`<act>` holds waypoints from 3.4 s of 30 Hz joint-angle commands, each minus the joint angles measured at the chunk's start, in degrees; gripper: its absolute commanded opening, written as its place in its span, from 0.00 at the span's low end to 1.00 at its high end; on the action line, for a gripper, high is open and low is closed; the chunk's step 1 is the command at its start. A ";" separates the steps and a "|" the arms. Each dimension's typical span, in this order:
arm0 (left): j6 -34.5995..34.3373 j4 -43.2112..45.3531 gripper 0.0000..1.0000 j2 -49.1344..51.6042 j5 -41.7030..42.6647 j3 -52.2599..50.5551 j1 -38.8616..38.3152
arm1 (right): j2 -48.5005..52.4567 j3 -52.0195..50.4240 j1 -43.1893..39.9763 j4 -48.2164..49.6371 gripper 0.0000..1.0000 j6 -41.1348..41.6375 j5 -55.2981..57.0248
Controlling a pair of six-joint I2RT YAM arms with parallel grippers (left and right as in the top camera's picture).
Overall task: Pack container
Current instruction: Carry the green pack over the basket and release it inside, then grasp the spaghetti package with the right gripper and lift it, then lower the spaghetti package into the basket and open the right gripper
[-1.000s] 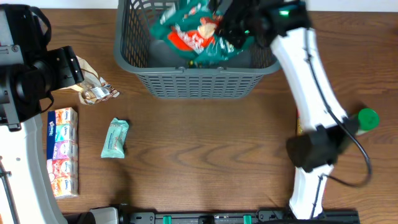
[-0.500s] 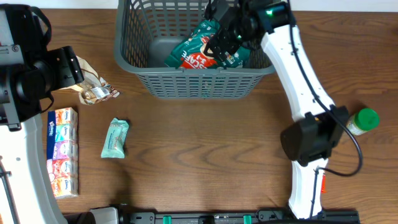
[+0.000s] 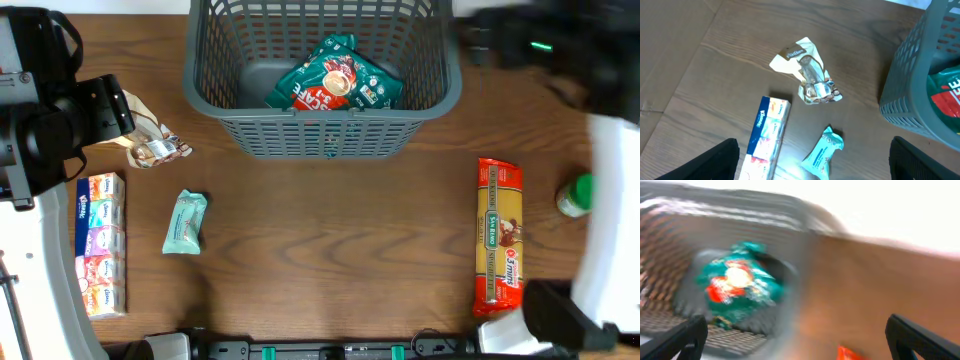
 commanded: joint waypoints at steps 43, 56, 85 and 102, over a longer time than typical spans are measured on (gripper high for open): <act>-0.28 -0.26 0.81 0.22 -0.07 0.09 -0.15 | -5.20 -82.51 -12.98 36.81 0.99 5.55 11.23; -0.28 -0.63 0.81 0.22 -0.09 0.09 -0.15 | 4.33 -83.95 -12.96 43.39 0.58 5.53 10.80; -0.26 -0.66 0.80 0.22 -0.09 0.09 -0.15 | -7.63 -18.23 -5.38 25.05 0.02 -8.00 -5.42; -0.28 -1.60 0.81 0.22 -0.07 0.09 -0.15 | 3.67 -8.94 23.02 34.82 0.01 -45.90 -11.37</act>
